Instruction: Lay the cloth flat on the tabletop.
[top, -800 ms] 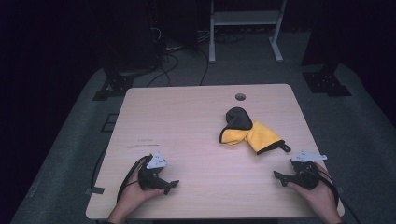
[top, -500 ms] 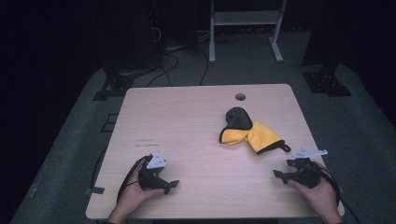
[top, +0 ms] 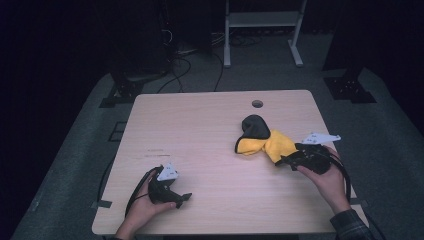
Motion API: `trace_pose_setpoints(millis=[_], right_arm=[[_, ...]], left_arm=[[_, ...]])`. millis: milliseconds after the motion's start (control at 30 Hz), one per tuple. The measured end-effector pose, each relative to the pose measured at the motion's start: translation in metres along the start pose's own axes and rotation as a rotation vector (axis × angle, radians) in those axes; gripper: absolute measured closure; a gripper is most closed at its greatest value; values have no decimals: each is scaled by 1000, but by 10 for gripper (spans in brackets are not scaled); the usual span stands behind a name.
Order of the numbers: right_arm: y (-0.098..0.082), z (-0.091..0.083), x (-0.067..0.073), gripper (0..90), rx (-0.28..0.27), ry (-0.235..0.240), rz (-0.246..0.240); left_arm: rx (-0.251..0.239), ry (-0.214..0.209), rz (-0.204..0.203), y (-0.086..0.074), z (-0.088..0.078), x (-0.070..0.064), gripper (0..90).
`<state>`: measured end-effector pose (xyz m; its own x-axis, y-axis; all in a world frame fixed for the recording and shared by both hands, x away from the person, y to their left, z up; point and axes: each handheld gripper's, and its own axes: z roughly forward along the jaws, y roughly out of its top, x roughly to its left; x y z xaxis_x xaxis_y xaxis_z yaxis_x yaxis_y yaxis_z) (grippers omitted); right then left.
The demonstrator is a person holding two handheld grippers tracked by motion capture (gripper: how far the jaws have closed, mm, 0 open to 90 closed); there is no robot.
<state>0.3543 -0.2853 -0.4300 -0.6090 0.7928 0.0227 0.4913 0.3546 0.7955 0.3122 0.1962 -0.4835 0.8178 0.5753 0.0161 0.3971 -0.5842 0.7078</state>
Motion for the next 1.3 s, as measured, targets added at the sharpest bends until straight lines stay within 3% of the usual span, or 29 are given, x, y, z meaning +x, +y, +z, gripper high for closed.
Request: trace_pose_setpoints(millis=[100,133,200,300,400,500,600,700,800,833,867,933,1100,1133,1200,1300], right_arm=[[8,7,-1,217,-6,6,-3],[16,17,-2,212,-7,15,-2],[18,21,-2,217,-14,21,0],[27,42,-6,203,2,37,14],[28,53,-9,228,-17,36,21],[29,74,-16,208,46,60,55],[29,81,-18,212,54,70,62],[23,94,-20,266,74,46,52],[23,95,-18,410,78,22,19],[23,95,-18,410,78,22,19],[21,92,-18,592,79,14,9],[20,90,-18,722,77,26,24],[20,84,-16,769,89,76,46],[19,80,-11,774,85,115,56],[19,79,-9,775,85,126,53],[21,70,6,778,78,194,16]], left_arm=[[0,0,0,0,0,0,0],[0,0,0,0,0,0,0],[-1,0,0,0,0,0,0],[-1,0,0,0,0,0,0],[0,0,0,0,0,0,0],[0,0,0,0,0,0,0],[0,0,0,0,0,0,0],[0,0,0,0,0,0,0],[0,0,0,0,0,0,0],[0,0,0,0,0,0,0],[0,0,0,0,0,0,0],[0,1,-1,0,0,0,0],[0,3,-3,0,0,0,0],[0,3,-3,0,0,0,0],[0,4,-3,0,0,0,0],[-1,5,-5,0,0,-1,0]])
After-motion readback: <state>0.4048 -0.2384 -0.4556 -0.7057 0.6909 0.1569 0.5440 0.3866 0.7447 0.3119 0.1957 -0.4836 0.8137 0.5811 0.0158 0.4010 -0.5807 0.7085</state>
